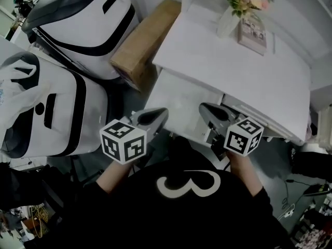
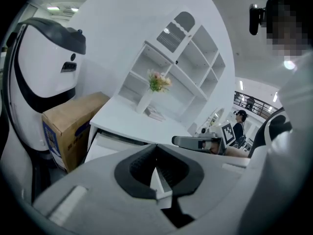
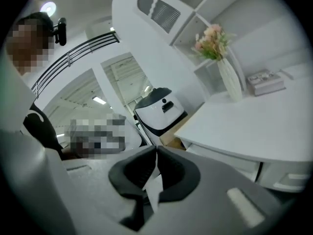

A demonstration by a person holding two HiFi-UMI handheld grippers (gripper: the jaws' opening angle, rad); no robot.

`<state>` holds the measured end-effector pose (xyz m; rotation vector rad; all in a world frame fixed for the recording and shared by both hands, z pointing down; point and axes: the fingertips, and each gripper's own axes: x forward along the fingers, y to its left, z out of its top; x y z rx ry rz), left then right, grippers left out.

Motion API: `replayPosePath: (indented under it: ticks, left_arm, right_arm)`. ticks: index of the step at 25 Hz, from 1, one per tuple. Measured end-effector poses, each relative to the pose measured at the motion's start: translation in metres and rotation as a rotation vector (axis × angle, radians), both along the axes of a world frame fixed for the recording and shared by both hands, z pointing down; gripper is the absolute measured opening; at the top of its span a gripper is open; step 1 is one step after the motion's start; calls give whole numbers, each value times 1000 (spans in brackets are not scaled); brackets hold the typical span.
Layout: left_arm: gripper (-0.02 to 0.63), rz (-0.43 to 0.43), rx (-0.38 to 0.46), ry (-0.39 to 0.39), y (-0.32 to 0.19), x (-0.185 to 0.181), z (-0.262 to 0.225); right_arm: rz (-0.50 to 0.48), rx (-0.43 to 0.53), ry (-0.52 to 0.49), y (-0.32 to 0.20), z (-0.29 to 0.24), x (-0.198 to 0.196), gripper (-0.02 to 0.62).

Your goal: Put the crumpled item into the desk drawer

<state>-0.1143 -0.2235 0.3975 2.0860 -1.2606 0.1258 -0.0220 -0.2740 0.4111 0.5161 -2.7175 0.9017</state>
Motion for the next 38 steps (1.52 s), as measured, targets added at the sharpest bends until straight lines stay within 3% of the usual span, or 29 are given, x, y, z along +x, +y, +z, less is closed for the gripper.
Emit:
replayPosePath:
  ticks: [3, 6, 16, 38]
  left_arm:
    - [11, 21, 53, 1, 7, 7, -24]
    - [10, 33, 90, 6, 14, 11, -40]
    - [11, 73, 222, 5, 33, 28, -81]
    - [9, 94, 229, -28, 65, 28, -73]
  right_arm:
    - [-28, 95, 20, 19, -23, 4, 3]
    - [6, 171, 22, 28, -41, 12, 3]
    - [50, 246, -33, 55, -78, 21, 3]
    - [25, 234, -41, 99, -70, 10, 3]
